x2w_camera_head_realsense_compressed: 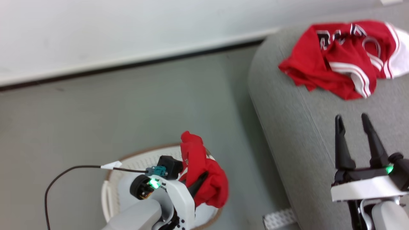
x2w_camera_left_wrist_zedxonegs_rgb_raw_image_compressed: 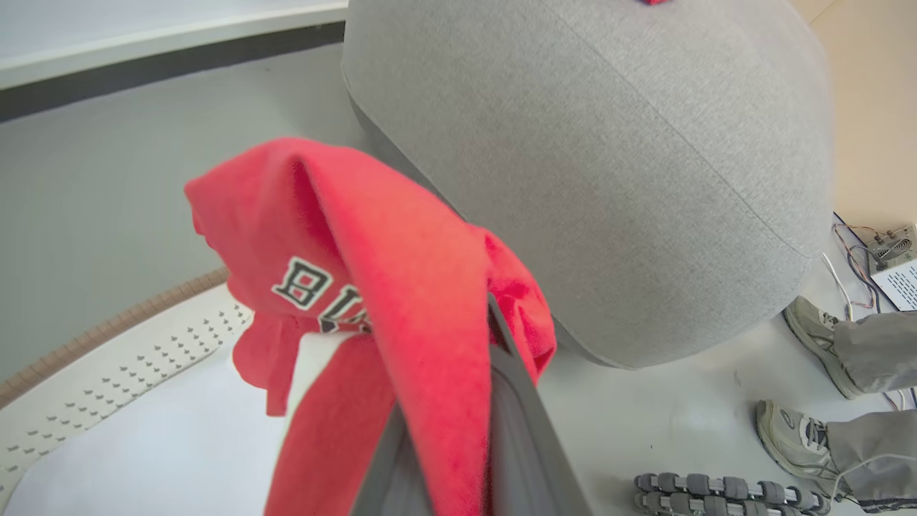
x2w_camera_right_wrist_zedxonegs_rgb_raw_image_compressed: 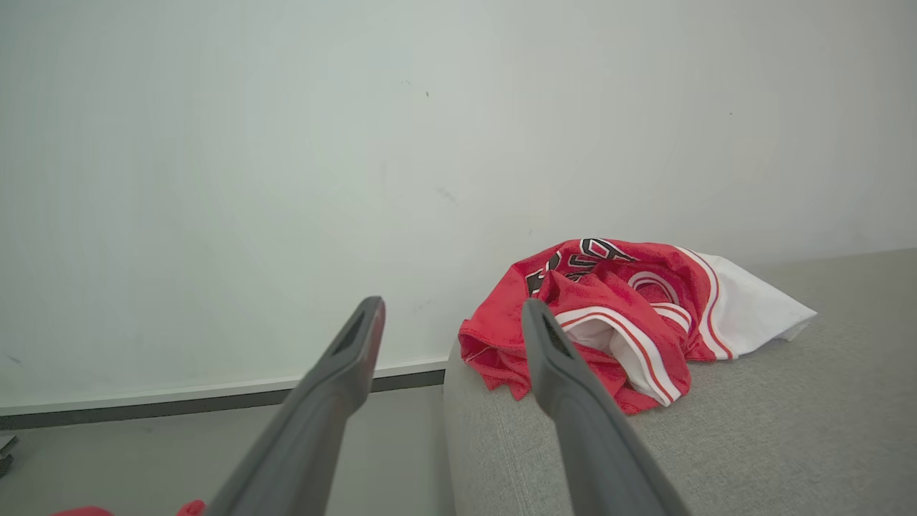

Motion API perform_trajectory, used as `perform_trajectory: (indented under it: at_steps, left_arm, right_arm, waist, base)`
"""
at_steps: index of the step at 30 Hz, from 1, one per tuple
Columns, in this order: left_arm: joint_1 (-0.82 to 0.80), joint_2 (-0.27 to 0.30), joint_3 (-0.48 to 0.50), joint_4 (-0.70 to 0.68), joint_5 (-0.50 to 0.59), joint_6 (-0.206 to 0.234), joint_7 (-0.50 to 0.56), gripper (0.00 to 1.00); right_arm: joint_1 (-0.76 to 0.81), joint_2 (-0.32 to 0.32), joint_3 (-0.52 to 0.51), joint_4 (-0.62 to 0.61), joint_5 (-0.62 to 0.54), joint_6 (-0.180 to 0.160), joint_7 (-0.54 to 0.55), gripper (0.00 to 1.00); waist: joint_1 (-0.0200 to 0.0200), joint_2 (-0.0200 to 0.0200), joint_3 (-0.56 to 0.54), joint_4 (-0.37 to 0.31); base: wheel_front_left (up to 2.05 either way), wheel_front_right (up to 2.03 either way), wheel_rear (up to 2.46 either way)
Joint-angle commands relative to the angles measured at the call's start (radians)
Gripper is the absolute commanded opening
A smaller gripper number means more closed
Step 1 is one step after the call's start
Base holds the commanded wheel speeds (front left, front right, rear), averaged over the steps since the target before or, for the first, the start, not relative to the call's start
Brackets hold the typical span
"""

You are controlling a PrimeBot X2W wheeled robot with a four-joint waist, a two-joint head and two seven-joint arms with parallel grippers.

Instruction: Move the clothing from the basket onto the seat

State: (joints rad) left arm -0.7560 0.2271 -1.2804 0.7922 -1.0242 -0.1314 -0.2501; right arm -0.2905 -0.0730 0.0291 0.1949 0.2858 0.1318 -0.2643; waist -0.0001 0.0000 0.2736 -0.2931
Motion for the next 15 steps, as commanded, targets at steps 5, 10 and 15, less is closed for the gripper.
perform_trajectory:
  at_steps: [5, 10, 15]
  left_arm:
    - [0.001, 0.001, 0.035, -0.049, 0.035, 0.002, -0.015, 0.0]
    - [0.003, 0.019, 0.112, -0.112, 0.1, 0.012, -0.014, 0.0]
    - [0.019, 0.039, 0.218, -0.213, 0.179, 0.043, -0.014, 0.0]
  right_arm:
    - [0.073, -0.027, 0.049, 0.013, 0.042, -0.002, 0.0, 1.0]
    - [0.104, -0.037, 0.09, 0.022, 0.055, -0.002, 0.0, 1.0]
    - [0.125, -0.038, 0.129, 0.029, 0.07, -0.002, 0.0, 1.0]
  waist:
    - [0.0001, 0.0, -0.176, 0.126]
    - [0.0001, 0.0, -0.223, 0.161]
    - [0.0001, 0.0, -0.263, 0.199]
  base:
    - [0.0, 0.0, 0.0]
    - [0.0, 0.0, 0.0]
    - [0.0, 0.0, 0.0]
